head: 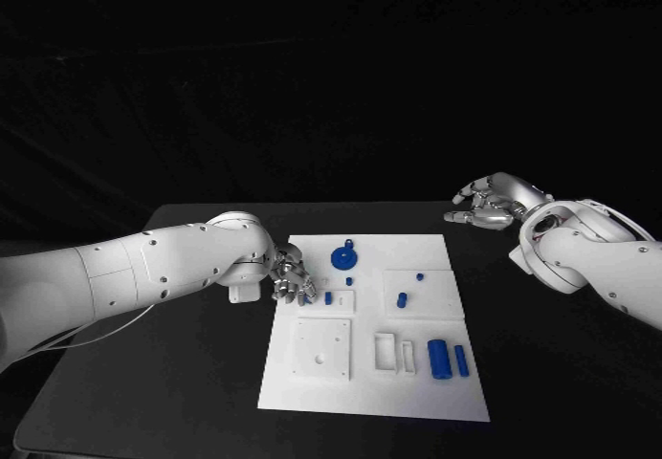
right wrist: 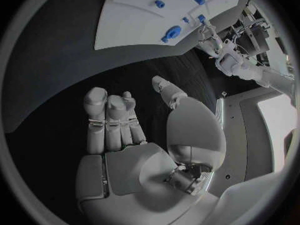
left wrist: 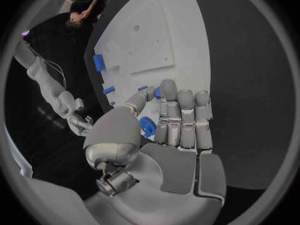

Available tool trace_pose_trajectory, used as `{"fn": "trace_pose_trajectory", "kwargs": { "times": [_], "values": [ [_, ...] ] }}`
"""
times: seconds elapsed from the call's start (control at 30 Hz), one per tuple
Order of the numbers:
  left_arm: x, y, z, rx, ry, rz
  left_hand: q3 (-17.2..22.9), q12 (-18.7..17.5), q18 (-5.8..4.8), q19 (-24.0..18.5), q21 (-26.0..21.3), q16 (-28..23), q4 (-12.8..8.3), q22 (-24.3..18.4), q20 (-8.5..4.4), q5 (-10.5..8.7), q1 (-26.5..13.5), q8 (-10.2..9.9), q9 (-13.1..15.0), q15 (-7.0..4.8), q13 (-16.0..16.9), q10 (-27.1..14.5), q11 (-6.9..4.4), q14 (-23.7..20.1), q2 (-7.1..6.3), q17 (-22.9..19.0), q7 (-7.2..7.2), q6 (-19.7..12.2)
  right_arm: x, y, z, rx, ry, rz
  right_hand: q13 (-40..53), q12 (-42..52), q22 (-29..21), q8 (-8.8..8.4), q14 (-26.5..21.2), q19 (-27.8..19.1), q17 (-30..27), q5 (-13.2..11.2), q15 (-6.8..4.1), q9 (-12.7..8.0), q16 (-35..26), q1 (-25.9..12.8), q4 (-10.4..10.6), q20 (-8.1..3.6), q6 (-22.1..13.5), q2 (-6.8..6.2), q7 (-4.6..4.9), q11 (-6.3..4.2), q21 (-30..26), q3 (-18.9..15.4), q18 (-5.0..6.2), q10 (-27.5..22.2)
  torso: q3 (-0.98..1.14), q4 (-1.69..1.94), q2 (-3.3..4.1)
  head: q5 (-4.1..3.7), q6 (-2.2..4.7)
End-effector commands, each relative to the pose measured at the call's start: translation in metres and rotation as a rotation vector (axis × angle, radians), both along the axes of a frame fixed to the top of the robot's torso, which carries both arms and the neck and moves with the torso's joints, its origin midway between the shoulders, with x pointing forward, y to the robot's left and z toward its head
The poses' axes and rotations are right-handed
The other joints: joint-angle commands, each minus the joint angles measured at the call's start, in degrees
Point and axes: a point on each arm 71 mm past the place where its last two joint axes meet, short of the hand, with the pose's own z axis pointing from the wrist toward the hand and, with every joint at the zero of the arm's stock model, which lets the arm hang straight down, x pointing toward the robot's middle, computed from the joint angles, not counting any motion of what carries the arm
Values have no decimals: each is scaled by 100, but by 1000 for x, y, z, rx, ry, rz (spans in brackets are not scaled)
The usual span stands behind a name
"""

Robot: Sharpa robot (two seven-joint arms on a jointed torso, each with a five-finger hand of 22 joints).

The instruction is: Assemble the parts on the task board

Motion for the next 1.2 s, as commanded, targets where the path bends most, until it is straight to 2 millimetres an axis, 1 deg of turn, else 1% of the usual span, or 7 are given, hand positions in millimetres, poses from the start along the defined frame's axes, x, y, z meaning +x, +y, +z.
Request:
{"fn": "trace_pose_trajectory", "kwargs": {
  "times": [0.03,0.3,0.4,0.57,0.7,0.93,1.2],
  "values": [
    [-2,-1,-2,-10,37,-21,331,42,-81,-32,33,39,-340,124,-507,32,158,30,13,-33,8,22,-54,27,94,10,-16,8,0,1,0,-6,5,14,-6,23,49,25,47,-14,9,23,4,-7,-32,15,34,-44,-3,22,29,-14,-19,11,791,-18,0,0,-1,-5,-1],
    [-2,0,-2,-9,43,-25,323,60,-77,-30,54,62,-343,126,-509,73,173,42,23,-37,22,37,-63,34,84,23,-24,22,0,2,-1,-6,5,14,-8,23,50,25,47,-13,10,23,4,-7,-33,15,36,-44,-3,23,29,-14,-20,11,790,-19,1,1,-2,-7,-7],
    [-2,0,-2,-9,44,-25,321,65,-76,-29,60,67,-344,127,-510,81,176,45,26,-38,26,40,-65,35,81,26,-26,26,0,2,-1,-6,5,14,-8,24,50,25,47,-13,10,23,5,-7,-33,15,36,-44,-3,23,29,-14,-20,10,790,-19,-2,4,-1,-6,-8],
    [-2,0,-2,-11,46,-26,317,72,-75,-27,68,76,-344,128,-511,92,181,50,31,-41,31,43,-68,38,79,31,-29,30,0,2,-1,-6,6,15,-9,24,50,25,47,-13,10,23,5,-7,-33,14,37,-44,-3,24,29,-14,-21,10,790,-19,3,2,-2,-4,-6],
    [-2,-1,-2,-8,48,-25,315,75,-75,-26,73,80,-343,128,-512,97,182,51,33,-42,35,44,-70,39,79,33,-30,32,0,2,-1,-6,6,15,-9,25,51,25,47,-13,10,23,5,-7,-33,14,38,-44,-3,24,29,-14,-21,9,791,-19,1,3,-2,-11,-6],
    [1,1,-2,9,34,-6,312,77,-74,-24,78,83,-339,127,-513,96,181,51,35,-44,37,41,-71,39,83,34,-30,28,0,3,-1,-5,7,16,-10,26,51,25,47,-13,11,23,5,-7,-34,14,39,-44,-3,24,29,-14,-22,9,790,-20,8,4,-2,-7,-9],
    [5,2,0,35,-16,16,298,75,-75,-19,96,74,-305,116,-517,-25,150,42,49,-57,48,4,-66,24,126,27,-21,-7,0,3,-1,-5,6,17,-12,26,52,25,47,-13,11,23,5,-7,-34,13,40,-44,-4,23,29,-14,-23,8,790,-20,8,0,-4,8,-9]
  ]
}}
